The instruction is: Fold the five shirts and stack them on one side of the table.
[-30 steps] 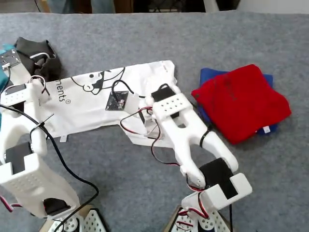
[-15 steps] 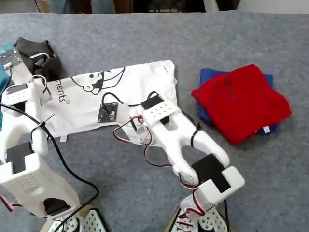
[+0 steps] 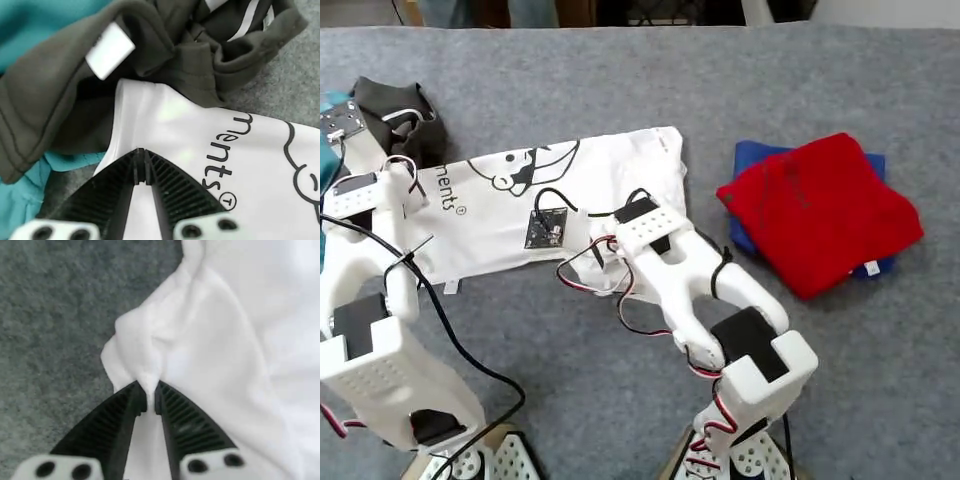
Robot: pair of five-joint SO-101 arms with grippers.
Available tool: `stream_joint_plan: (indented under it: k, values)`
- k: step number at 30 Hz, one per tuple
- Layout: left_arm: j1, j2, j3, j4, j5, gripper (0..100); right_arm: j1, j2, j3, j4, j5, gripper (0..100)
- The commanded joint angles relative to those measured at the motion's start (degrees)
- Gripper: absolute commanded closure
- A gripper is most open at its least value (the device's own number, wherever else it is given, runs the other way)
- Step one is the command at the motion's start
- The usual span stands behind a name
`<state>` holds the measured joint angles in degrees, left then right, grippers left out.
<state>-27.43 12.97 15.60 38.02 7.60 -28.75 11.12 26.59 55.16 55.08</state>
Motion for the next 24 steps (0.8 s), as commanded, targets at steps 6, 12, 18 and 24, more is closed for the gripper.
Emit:
stream_joint_plan:
  k: [6,12,18,24]
  values:
    - [0.6,-0.3,-2.4,-0.2,0.1,97,1.6,0.1,-4.4,6.9,0.7,95.9]
    - [0.6,-0.2,-2.4,-0.1,0.1,97,1.5,0.2,-8.2,10.0,1.8,95.2]
    - [0.6,-0.2,-2.4,0.0,0.1,97,1.7,0.6,-8.3,10.3,2.2,86.4]
    - [0.6,-0.2,-2.4,0.0,0.0,97,1.7,0.6,-8.3,10.1,2.2,86.4]
